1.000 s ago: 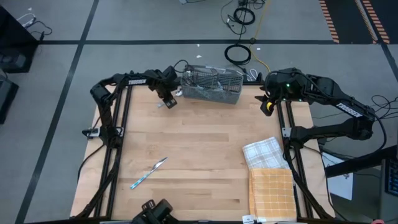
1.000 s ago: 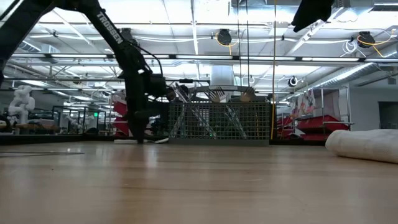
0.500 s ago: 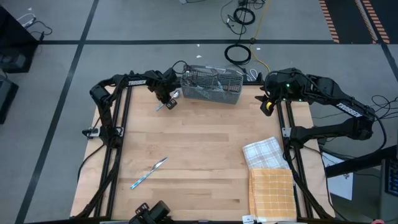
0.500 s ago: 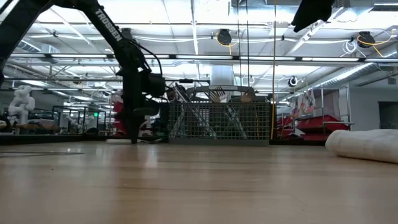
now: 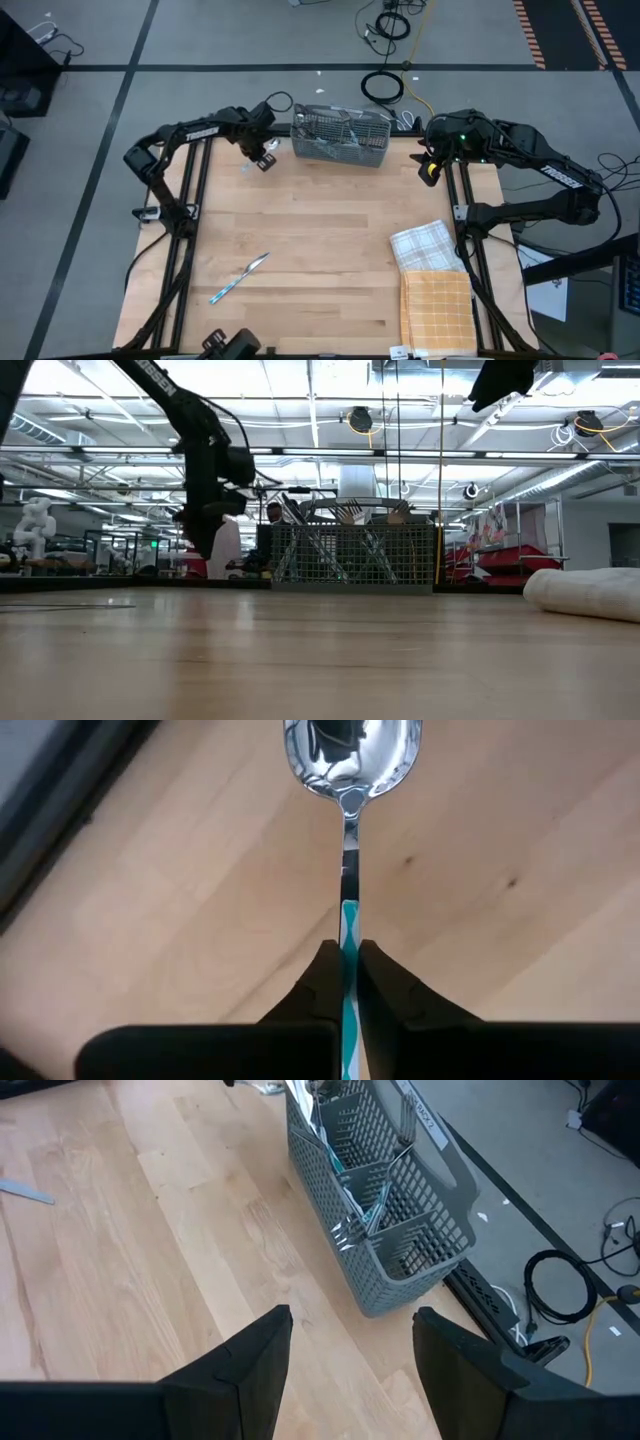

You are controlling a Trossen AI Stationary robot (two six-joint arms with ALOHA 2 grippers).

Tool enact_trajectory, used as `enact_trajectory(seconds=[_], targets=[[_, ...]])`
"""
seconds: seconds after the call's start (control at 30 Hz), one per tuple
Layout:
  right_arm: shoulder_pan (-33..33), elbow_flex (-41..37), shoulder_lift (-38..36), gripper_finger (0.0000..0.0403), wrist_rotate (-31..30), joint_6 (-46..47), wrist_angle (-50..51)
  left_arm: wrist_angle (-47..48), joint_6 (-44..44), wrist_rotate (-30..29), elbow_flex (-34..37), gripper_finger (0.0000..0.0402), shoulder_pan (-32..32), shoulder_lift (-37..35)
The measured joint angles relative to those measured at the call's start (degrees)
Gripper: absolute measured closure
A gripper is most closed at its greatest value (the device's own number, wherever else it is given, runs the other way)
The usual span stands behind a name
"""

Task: Sort silverware
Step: Put the blue spoon into the gray silverware basket

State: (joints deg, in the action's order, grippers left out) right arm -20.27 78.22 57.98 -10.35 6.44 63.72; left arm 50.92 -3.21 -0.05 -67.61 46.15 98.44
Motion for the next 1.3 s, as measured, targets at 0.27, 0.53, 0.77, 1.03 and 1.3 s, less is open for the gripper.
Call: enact_trajectory(seconds=[0.27,0.53,0.77,1.03,1.3], targets=[[0.0,0.0,0.0,0.0204,0.0,0.6,-0.1,-1.6,7.0,-4.0,-0.1,0.0389,0.0,-8.2],[0.0,0.0,0.0,0.0204,0.0,1.6,-0.1,-31.3,12.3,-6.3,2.0,0.0389,-0.6,-19.3],[0.0,0.0,0.0,0.0204,0.0,2.0,-0.1,-59.8,12.9,-6.5,6.3,0.0389,-2.6,-19.0],[0.0,0.0,0.0,0.0204,0.0,2.4,-0.1,-75.8,13.0,-7.6,17.7,0.0389,-4.5,-16.1],[0.0,0.0,0.0,0.0204,0.0,2.4,-0.9,-91.1,17.8,-7.6,27.3,0.0389,-5.9,-14.4]])
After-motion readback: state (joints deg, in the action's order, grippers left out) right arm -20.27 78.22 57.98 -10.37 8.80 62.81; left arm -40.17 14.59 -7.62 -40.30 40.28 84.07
